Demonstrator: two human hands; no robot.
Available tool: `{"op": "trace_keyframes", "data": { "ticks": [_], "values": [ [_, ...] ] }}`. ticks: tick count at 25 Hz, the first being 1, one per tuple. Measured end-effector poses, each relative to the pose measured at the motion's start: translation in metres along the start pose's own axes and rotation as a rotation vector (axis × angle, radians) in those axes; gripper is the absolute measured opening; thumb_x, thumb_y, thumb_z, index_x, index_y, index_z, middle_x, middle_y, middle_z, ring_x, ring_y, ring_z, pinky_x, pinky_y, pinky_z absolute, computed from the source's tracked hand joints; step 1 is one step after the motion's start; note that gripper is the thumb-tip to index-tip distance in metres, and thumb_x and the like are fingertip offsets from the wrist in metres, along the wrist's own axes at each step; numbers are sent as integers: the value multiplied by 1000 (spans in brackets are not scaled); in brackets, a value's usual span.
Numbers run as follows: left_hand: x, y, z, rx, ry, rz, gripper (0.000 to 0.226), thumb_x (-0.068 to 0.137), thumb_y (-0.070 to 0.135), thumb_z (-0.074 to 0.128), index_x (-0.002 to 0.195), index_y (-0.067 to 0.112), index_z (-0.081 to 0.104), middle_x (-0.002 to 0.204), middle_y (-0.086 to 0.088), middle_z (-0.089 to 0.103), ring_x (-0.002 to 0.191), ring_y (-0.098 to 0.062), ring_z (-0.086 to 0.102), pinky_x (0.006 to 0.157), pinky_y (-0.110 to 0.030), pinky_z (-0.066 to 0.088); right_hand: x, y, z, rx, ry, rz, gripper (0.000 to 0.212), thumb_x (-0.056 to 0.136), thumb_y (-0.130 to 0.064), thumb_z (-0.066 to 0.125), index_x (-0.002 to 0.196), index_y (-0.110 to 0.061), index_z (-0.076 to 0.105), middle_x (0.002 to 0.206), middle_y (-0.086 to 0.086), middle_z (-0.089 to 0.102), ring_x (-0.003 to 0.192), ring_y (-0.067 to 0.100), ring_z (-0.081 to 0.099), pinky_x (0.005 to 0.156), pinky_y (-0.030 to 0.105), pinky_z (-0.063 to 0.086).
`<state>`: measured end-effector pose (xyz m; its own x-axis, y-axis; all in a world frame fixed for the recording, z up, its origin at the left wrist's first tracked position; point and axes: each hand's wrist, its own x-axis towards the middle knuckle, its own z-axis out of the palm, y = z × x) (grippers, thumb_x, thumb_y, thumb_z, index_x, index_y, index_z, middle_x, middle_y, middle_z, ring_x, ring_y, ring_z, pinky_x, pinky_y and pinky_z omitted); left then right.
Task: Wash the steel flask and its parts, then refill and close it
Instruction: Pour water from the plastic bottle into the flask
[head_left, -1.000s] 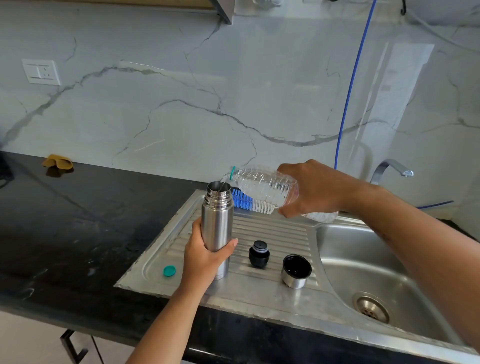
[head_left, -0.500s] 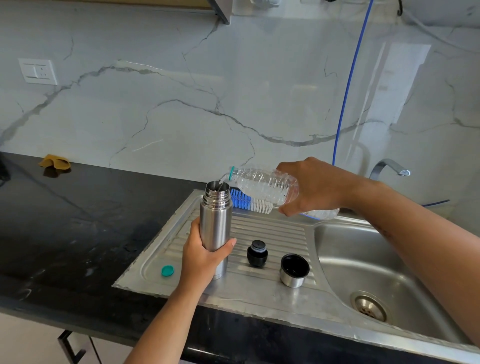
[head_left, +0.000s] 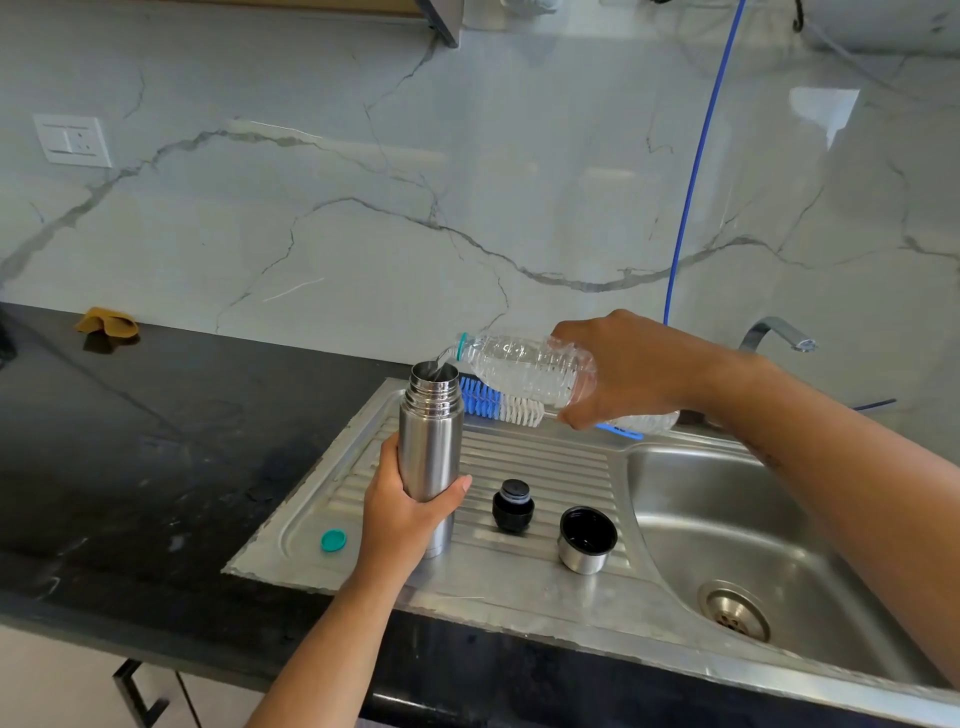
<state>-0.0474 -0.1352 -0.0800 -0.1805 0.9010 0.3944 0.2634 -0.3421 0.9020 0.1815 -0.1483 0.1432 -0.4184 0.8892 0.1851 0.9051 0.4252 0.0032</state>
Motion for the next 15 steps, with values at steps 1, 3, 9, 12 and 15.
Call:
{"op": "trace_keyframes", "data": {
  "ticks": [1,3,9,12,15],
  "values": [
    [0,-1,0,1,1,-1,82,74,36,90,136,41,37,114,16,58,99,-5,63,71,-10,49,0,0,-1,-3,-3,-2,80,71,-49,83,141,-28,50,80,-17,54,76,0,54,58,19,36],
    [0,-2,0,3,1,-1,83,74,35,90,140,35,40,116,13,59,100,-6,63,71,-11,49,0,0,-2,1,-6,-3,80,71,-49,84,140,-27,51,82,-16,57,77,1,55,59,18,35],
    [1,-1,1,16,-2,-2,86,75,35,89,145,30,40,118,11,58,100,-4,62,70,-10,48,1,2,-5,-31,7,-22,82,71,-50,85,141,-25,51,80,-22,50,88,16,56,67,26,39],
    [1,-1,1,20,3,-7,85,74,35,90,143,31,40,117,12,57,98,-3,61,68,-8,47,1,4,-5,-35,6,-17,82,71,-53,85,140,-26,52,100,-9,62,90,16,55,74,28,39],
    [0,1,1,25,11,1,82,74,35,90,139,35,39,113,16,56,97,-1,61,67,-6,47,0,4,-7,-39,-2,-28,79,70,-52,85,137,-25,53,84,-19,52,81,12,54,63,23,37]
  ]
}}
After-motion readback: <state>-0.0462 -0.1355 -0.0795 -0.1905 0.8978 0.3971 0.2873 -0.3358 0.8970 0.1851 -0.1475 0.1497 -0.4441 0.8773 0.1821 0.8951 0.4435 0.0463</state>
